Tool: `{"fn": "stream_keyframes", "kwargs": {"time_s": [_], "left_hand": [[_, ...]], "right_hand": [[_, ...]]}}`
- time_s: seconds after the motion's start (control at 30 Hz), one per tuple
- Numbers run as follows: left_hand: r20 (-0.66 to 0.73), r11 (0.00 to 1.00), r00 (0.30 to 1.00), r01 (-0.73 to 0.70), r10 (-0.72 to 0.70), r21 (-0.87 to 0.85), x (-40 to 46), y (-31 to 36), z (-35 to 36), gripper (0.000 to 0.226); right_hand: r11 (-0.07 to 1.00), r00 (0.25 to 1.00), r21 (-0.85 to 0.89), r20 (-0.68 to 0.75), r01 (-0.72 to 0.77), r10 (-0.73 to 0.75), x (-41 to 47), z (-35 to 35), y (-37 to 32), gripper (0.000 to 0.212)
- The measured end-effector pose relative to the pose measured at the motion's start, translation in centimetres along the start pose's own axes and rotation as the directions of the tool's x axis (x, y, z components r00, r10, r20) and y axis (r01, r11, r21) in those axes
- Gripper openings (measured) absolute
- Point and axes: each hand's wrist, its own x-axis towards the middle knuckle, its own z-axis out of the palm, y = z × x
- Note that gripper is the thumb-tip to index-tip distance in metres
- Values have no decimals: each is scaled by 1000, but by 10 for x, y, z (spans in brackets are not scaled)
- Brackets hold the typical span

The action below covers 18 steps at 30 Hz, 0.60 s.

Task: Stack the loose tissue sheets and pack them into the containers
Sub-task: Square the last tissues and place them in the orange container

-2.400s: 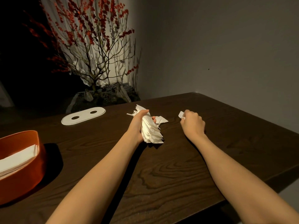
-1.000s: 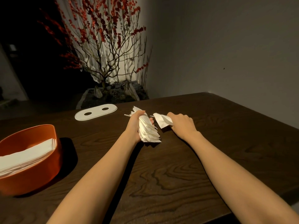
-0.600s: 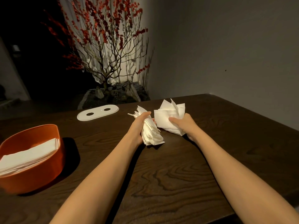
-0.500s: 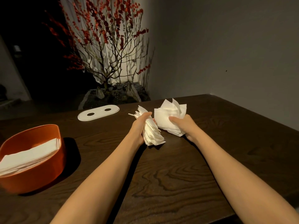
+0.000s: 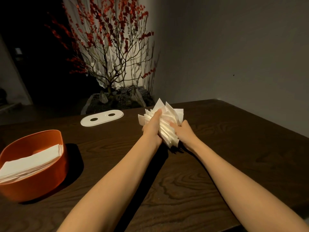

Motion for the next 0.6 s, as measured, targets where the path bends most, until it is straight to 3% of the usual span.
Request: {"fn": "stream_keyframes", "kwargs": {"time_s": [0.07,0.17,0.2,0.3,0.53,0.6], "left_hand": [[-26,1000,1000,-7,6,-30,-1,0,-1,82],[-44,997,999,-14,11,-71,-1,1,-1,94],[-47,998,999,-14,11,-65,-1,0,0,99],[-67,1000,998,-21,19,-22,1,-1,-1,99],[-28,999,1000,11,-10,44,-4,2,-2,88],[-21,999,1000,19,-18,35,-5,2,-2,82]], "right_hand": [[999,998,48,56,-20,17,-3,2,-5,44],[979,990,165,86,-124,111,1,4,-3,104],[968,990,223,100,-119,99,2,2,-2,104],[925,987,350,107,-147,116,0,0,-6,68],[918,987,363,59,-158,147,5,-2,-3,89],[920,984,352,104,-172,144,2,-5,-6,107]]}}
